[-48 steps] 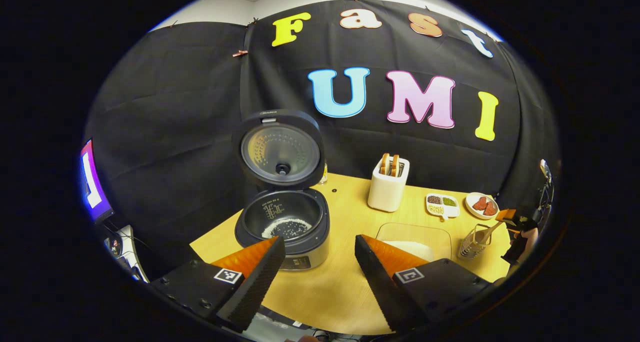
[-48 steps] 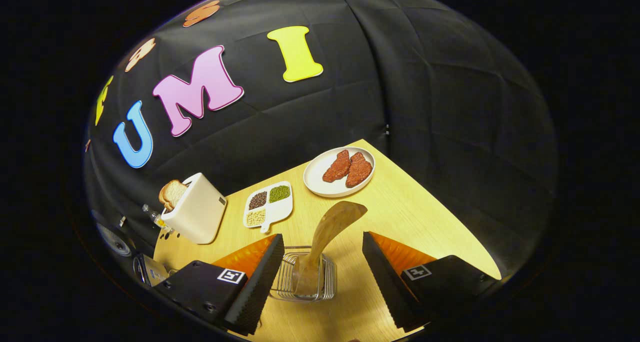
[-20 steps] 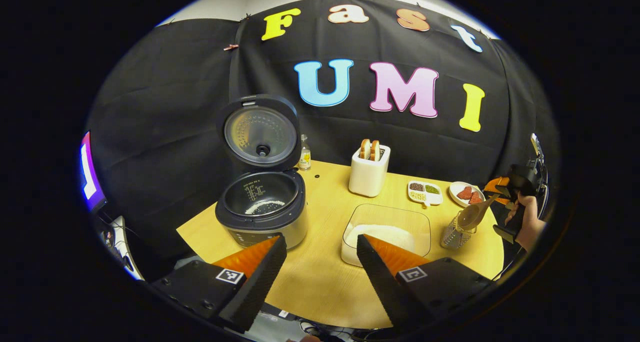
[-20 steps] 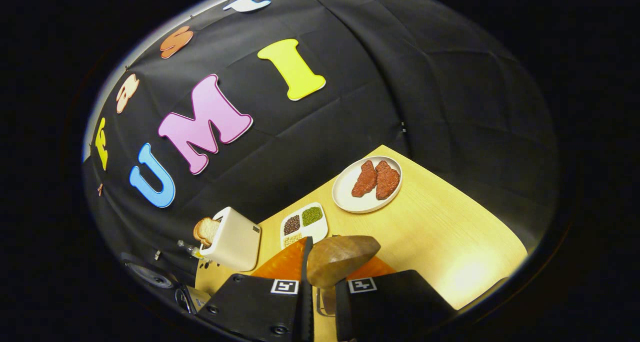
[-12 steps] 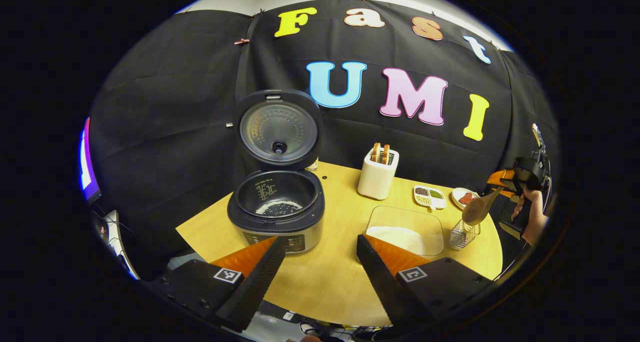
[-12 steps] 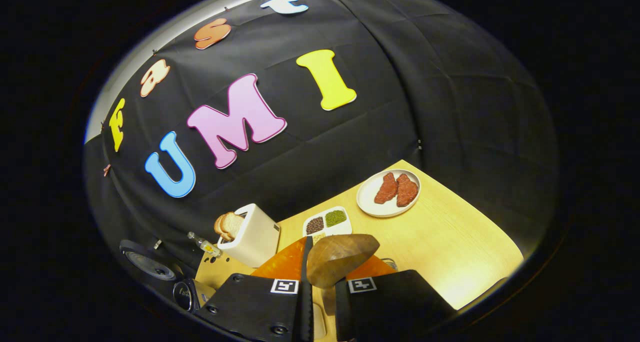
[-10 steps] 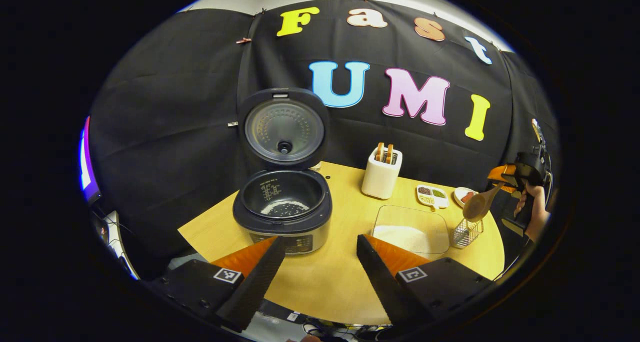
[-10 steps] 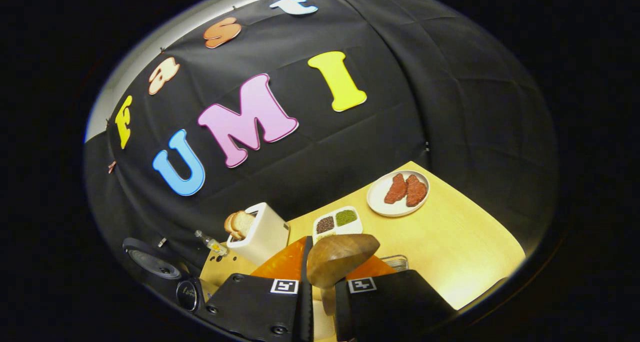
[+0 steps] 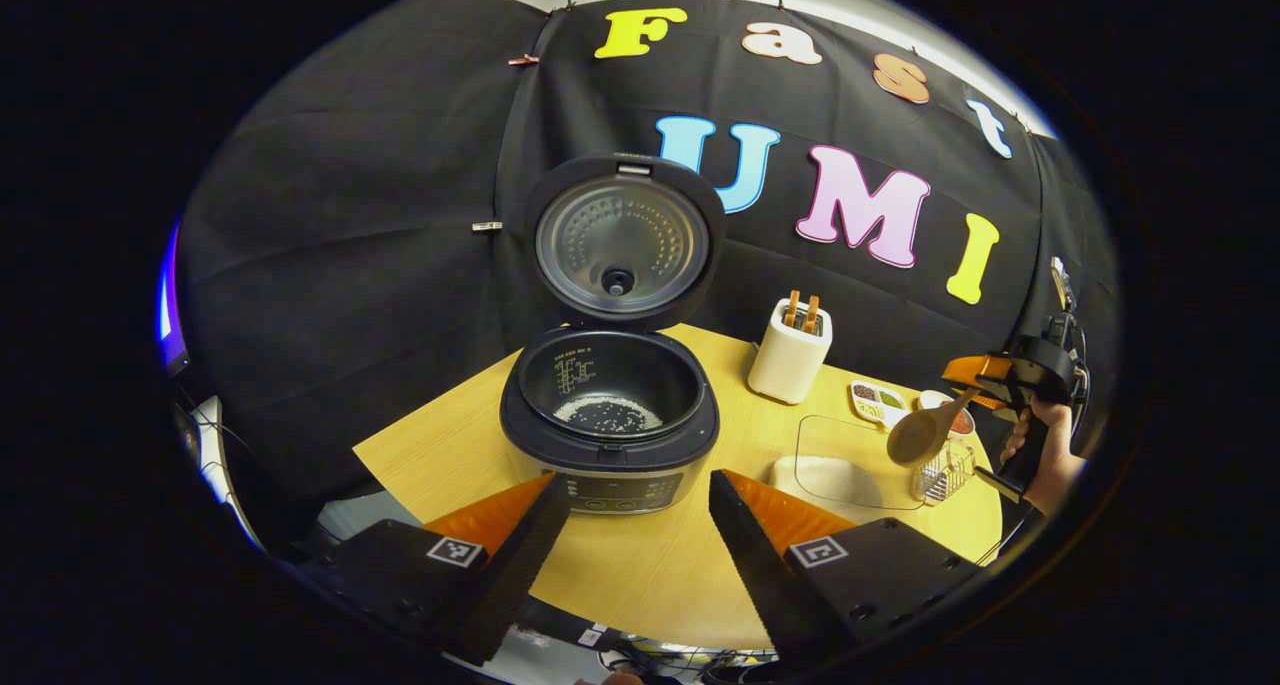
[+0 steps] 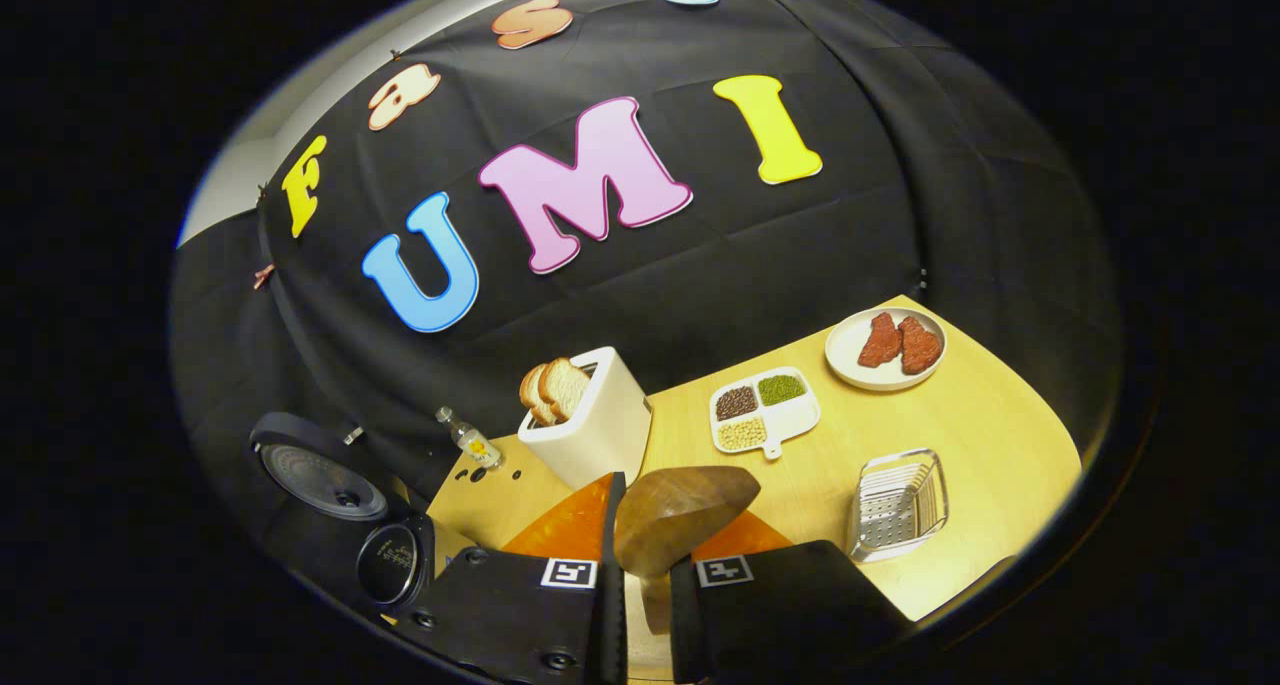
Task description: Close the left gripper, press the button to open the rice cooker; take a wooden spoon from the chopstick holder with the right hand, scoop a spoonful of rice and pour it into the rice cooker, then put the wooden spoon back into the chopstick holder.
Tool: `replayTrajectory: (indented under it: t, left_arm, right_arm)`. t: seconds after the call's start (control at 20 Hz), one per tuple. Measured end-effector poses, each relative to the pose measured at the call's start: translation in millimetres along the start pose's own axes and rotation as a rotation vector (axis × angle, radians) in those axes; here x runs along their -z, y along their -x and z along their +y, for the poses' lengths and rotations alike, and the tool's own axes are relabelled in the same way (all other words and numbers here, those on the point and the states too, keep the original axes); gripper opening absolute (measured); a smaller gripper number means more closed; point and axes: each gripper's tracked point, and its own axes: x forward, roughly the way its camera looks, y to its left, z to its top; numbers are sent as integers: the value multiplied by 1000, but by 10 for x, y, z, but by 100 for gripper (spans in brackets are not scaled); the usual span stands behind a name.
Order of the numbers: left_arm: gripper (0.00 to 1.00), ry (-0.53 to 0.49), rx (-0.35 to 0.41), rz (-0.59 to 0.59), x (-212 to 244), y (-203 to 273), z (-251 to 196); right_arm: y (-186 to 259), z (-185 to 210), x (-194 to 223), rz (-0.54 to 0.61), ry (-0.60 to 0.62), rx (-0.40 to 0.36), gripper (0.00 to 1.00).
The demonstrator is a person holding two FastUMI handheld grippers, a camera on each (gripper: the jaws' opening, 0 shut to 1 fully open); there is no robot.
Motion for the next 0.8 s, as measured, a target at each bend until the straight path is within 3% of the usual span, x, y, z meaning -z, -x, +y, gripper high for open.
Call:
replayTrajectory:
  t: [0.05,0.1,0.4,0.8]
  left_arm:
    - [95,-10,2,17,78,-53,52]
    - [95,-21,-3,36,159,-105,114]
    - [95,16,9,108,475,-227,324]
    - [95,41,7,106,507,-324,518]
  right_arm:
    - [-54,13,100,6,27,1,17]
    - [-97,23,186,7,48,6,22]
    - [-333,-19,622,4,156,37,22]
    - [-359,228,895,-9,259,8,22]
